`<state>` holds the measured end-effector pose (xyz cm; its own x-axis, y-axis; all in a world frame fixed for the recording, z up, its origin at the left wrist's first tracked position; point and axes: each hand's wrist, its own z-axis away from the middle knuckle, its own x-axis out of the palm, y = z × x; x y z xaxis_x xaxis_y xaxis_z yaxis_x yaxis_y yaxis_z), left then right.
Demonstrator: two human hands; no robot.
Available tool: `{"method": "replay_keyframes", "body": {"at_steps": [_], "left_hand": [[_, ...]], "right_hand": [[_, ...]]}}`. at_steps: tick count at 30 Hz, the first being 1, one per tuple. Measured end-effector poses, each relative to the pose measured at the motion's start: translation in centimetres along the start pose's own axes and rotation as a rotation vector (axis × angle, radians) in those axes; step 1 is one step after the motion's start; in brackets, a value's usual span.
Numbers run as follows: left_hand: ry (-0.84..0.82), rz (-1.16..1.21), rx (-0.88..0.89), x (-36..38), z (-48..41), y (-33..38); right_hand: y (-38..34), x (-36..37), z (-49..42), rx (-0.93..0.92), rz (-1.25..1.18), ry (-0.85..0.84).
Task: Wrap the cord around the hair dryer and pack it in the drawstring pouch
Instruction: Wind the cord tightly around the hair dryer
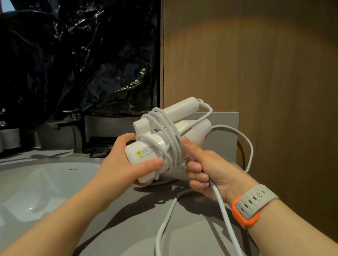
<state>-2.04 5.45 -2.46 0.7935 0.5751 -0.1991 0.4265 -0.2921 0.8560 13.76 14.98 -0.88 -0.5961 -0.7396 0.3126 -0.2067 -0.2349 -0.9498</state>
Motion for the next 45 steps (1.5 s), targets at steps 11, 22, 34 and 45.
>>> {"method": "replay_keyframes", "body": {"at_steps": [11, 22, 34, 45], "left_hand": [[0.115, 0.035, 0.052, -0.2, 0.4, 0.4], [0.04, 0.045, 0.029, 0.0, 1.0, 0.0], [0.199, 0.185, -0.029, 0.1, 0.9, 0.2], [0.377, 0.474, -0.179, -0.9, 0.1, 0.3]], "right_hand": [[-0.1, 0.2, -0.2, -0.05, 0.086, -0.045], [0.1, 0.0, -0.3, -0.035, 0.047, 0.017], [0.0, 0.4, -0.1, 0.051, -0.076, -0.053], [-0.2, 0.9, 0.1, -0.006, -0.001, -0.071]]}}
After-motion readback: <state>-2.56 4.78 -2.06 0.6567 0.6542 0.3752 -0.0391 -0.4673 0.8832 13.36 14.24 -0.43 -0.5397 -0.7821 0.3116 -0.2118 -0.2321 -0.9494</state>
